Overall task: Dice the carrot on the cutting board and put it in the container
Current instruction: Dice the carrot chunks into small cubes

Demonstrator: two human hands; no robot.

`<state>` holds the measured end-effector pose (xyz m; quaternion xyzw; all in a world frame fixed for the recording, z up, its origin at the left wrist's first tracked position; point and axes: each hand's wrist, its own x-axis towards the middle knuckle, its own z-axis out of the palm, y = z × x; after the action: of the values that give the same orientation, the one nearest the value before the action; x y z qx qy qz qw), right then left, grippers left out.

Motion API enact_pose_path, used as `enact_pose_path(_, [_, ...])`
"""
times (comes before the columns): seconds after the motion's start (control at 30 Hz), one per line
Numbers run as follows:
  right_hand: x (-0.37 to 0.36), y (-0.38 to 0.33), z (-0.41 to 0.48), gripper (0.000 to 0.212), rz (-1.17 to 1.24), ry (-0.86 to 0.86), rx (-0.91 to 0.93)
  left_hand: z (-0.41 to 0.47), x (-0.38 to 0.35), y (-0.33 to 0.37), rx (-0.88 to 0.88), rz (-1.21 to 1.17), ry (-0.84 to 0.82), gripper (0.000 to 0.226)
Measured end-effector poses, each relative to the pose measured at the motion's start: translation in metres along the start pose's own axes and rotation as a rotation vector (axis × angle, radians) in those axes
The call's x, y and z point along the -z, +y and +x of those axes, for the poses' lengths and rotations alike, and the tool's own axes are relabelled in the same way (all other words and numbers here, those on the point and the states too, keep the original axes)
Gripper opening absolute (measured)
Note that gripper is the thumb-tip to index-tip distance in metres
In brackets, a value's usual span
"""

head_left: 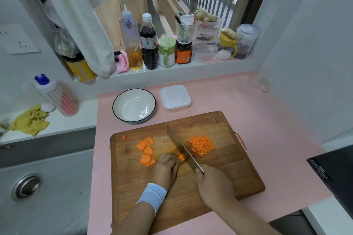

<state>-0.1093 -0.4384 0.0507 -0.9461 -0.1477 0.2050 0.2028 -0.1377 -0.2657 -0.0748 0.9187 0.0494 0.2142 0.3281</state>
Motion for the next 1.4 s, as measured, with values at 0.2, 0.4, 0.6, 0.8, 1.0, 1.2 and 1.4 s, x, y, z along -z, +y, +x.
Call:
enact_pose_path(0.2, [0.001, 0.001, -0.001, 0.030, -0.042, -0.014, -0.003, 0.001, -0.001, -0.001, -0.008, -0.004, 0.011, 0.011])
enact_pose_path(0.4, [-0.008, 0.004, 0.001, 0.032, -0.069, -0.040, -0.029, 0.001, 0.000, -0.002, 0.000, -0.004, 0.014, 0.009])
enact_pose_path(0.6, [-0.011, -0.001, 0.009, 0.030, -0.031, -0.103, -0.042, 0.001, -0.001, -0.003, 0.024, -0.015, 0.010, 0.009])
enact_pose_path(0.8, [-0.011, -0.003, 0.018, 0.030, 0.032, -0.135, -0.081, 0.002, 0.002, -0.001, 0.031, -0.018, 0.013, 0.009])
enact_pose_path(1.0, [-0.011, -0.004, 0.016, 0.030, 0.010, -0.116, -0.076, 0.001, 0.004, 0.003, 0.086, -0.011, 0.006, 0.015])
enact_pose_path(1.2, [-0.008, -0.006, 0.014, 0.033, 0.007, -0.111, -0.066, -0.001, 0.003, -0.002, 0.080, -0.016, 0.022, 0.010])
enact_pose_path(1.4, [-0.009, -0.004, 0.002, 0.031, -0.051, -0.024, -0.026, 0.001, 0.004, -0.004, 0.120, -0.001, 0.009, 0.013])
